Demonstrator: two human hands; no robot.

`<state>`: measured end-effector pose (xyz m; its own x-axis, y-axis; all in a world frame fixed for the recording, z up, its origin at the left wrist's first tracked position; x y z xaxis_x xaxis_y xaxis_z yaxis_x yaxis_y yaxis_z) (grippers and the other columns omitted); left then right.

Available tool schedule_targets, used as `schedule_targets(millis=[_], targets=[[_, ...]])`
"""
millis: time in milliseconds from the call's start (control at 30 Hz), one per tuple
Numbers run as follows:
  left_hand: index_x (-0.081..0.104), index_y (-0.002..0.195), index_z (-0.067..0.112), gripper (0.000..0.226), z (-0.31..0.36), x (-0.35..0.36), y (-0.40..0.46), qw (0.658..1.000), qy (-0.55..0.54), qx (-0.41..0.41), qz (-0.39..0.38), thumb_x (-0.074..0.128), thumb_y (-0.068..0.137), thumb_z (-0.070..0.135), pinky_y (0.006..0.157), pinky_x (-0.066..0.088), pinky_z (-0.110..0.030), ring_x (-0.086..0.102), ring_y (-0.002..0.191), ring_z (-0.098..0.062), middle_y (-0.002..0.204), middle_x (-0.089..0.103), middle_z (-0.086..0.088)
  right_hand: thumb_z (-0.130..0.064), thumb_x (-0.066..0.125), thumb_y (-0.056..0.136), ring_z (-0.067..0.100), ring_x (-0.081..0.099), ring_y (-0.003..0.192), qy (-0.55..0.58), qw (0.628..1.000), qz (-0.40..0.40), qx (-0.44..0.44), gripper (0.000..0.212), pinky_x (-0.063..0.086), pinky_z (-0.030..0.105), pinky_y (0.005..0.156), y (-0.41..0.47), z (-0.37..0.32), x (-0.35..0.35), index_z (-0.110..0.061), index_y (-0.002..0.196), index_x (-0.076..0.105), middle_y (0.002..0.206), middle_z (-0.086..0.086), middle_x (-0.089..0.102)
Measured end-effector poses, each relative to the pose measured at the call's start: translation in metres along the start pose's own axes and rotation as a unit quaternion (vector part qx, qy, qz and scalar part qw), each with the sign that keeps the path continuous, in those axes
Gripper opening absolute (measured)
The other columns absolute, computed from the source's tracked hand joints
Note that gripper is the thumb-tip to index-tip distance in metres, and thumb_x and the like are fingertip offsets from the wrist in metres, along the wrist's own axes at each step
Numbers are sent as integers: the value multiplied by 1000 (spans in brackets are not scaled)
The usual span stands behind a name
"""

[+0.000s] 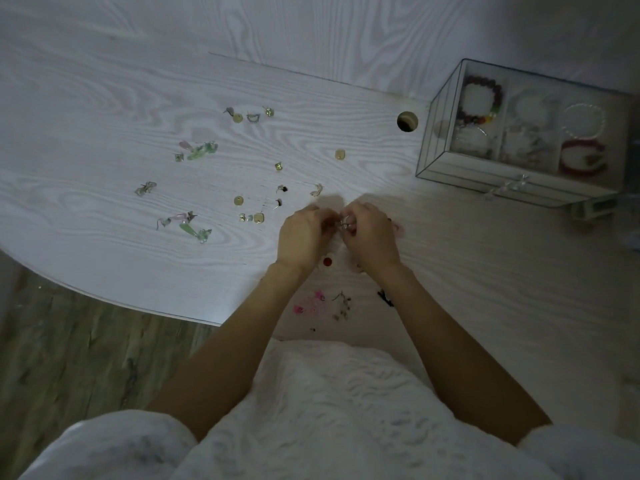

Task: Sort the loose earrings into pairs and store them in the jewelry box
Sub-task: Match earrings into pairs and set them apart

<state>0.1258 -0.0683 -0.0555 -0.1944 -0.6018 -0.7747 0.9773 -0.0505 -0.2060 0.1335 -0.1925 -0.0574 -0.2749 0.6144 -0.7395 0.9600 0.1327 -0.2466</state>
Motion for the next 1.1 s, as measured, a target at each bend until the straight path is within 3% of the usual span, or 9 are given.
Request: schedule_targets(millis=[333, 467, 567, 733, 833, 967, 1100], targets=[[70, 96, 11, 16, 3, -6, -2, 1000, -19, -19, 5, 65, 84, 20, 76, 53, -38, 67, 84, -24, 91, 73, -5, -10, 61, 84, 20, 57, 87, -11, 1000, 5, -1, 15, 47, 32, 75, -2, 0, -2, -7, 99, 61, 96, 8, 61], [68, 98, 11, 16, 0, -9, -4, 1000, -25, 1, 17, 63, 86, 21, 71, 53, -34, 66, 79, -20, 91, 72, -4, -6, 61, 84, 20, 57, 89, -16, 1000, -2, -10, 19, 50, 35, 78, -2, 0, -3, -6, 103, 61, 100, 9, 60], [68, 100, 11, 16, -8, -17, -9, 998, -31, 46, 41, 62, 87, 18, 64, 52, -29, 64, 71, -18, 91, 69, -5, -3, 58, 84, 20, 57, 88, -11, 1000, -5, -16, 20, 49, 33, 76, -1, -1, -8, -5, 103, 62, 100, 10, 59], [67, 103, 13, 18, -32, -36, -6, 992, 4, 44, 114, 62, 86, 16, 65, 42, -23, 59, 81, -20, 91, 66, -3, -4, 56, 85, 21, 55, 95, -13, 998, 8, -66, 21, 45, 29, 78, 17, -5, -24, -6, 105, 62, 105, 11, 58], [67, 104, 15, 20, -46, -53, -1, 988, 20, -3, 153, 63, 84, 16, 65, 41, -26, 57, 86, -23, 93, 67, -3, -2, 55, 84, 25, 52, 104, -43, 994, 26, -94, 28, 42, 29, 83, 45, -10, -29, -7, 111, 60, 112, 11, 57], [63, 113, 14, 39, -72, -71, -11, 989, 35, -56, 132, 64, 74, 7, 79, 39, -29, 52, 97, -29, 105, 62, -9, 9, 49, 83, 28, 49, 107, -78, 988, 40, -127, 39, 36, 21, 87, 85, -14, -25, -6, 118, 59, 117, 12, 57], [62, 115, 10, 44, -94, -78, -34, 992, 60, -54, 92, 65, 71, 2, 80, 43, -38, 52, 97, -36, 106, 58, -16, 8, 53, 85, 29, 54, 101, -76, 989, 20, -123, 27, 44, 26, 83, 99, -20, -15, -3, 105, 67, 107, 16, 61]])
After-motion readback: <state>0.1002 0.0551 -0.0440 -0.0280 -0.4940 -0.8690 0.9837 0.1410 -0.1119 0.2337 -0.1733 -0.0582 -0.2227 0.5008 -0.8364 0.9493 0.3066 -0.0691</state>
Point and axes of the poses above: each hand's wrist, its own y-axis towards the middle knuckle, its own x-axis out of the palm, z = x × y, the point moved 1 cm from there along y, towards the middle knuckle
